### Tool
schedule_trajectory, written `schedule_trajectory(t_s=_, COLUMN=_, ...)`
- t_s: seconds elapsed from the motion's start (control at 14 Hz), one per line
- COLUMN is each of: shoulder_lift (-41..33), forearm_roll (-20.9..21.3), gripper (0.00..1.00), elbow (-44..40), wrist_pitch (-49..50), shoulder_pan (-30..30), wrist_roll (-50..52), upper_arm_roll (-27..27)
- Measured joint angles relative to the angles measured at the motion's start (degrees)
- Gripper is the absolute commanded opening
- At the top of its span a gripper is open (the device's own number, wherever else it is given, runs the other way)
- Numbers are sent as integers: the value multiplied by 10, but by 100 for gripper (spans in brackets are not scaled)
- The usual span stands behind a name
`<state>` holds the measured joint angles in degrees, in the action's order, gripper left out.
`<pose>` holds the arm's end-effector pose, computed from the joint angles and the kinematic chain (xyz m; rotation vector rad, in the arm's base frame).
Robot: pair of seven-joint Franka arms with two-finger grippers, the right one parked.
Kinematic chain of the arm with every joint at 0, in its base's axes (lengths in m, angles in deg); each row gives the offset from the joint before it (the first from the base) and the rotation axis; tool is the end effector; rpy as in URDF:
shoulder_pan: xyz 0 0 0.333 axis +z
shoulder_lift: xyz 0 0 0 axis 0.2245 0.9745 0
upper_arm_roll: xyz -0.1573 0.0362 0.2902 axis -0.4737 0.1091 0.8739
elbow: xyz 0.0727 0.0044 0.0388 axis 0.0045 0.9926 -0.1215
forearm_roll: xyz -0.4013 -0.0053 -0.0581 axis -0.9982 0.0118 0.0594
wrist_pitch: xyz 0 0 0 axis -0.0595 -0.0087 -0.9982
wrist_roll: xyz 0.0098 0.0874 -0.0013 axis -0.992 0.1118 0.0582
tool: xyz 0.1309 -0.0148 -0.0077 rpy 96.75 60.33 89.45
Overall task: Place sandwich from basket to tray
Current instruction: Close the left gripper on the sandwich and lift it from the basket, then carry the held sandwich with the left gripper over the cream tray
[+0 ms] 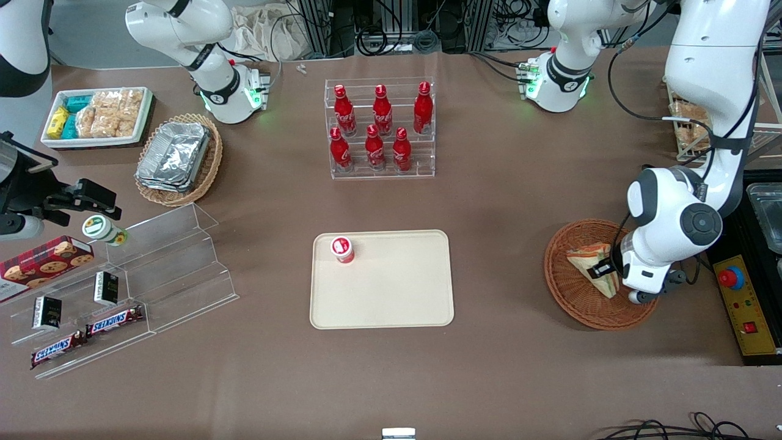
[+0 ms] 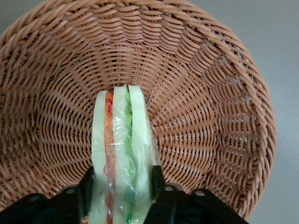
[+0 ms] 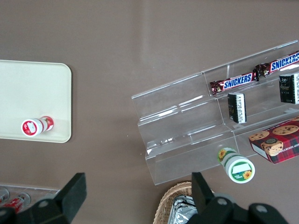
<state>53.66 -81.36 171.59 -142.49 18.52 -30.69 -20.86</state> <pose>0.6260 -0.0067 0.2291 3.0394 0.7308 -0.0338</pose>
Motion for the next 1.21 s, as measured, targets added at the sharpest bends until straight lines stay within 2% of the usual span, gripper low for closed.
schedule_trajectory(t_s=0.07, shoulder_lift=-1, forearm_roll=0, gripper=1, elbow=-2, wrist_pitch=4, shoulder_pan=0, wrist_roll=7, upper_arm_roll=0)
schedule_trajectory(t_s=0.36, shoulder_lift=-13, forearm_roll=0, gripper=0, elbow=-39, wrist_pitch=76, shoulder_pan=-4, wrist_roll=21, upper_arm_roll=-4)
schedule_trajectory(t_s=0.5, shoulder_lift=-35, forearm_roll=1, gripper=0, elbow=-75, wrist_pitch=152, shoulder_pan=-7, wrist_roll=25, upper_arm_roll=-5)
schedule_trajectory(t_s=0.71, shoulder_lift=-74, forearm_roll=1, gripper=0, elbow=-167, wrist_pitch=326, shoulder_pan=-14, wrist_roll=25, upper_arm_roll=-17)
schedule_trajectory(t_s=0.93, shoulder_lift=-95, forearm_roll=0, gripper=0, elbow=-256, wrist_pitch=447, shoulder_pan=-18, wrist_roll=25, upper_arm_roll=-58)
schedule_trajectory(t_s=1.21, shoulder_lift=-87, forearm_roll=1, gripper=0, elbow=-272, wrist_pitch=458, shoulder_pan=-24, wrist_roll=28, upper_arm_roll=-127)
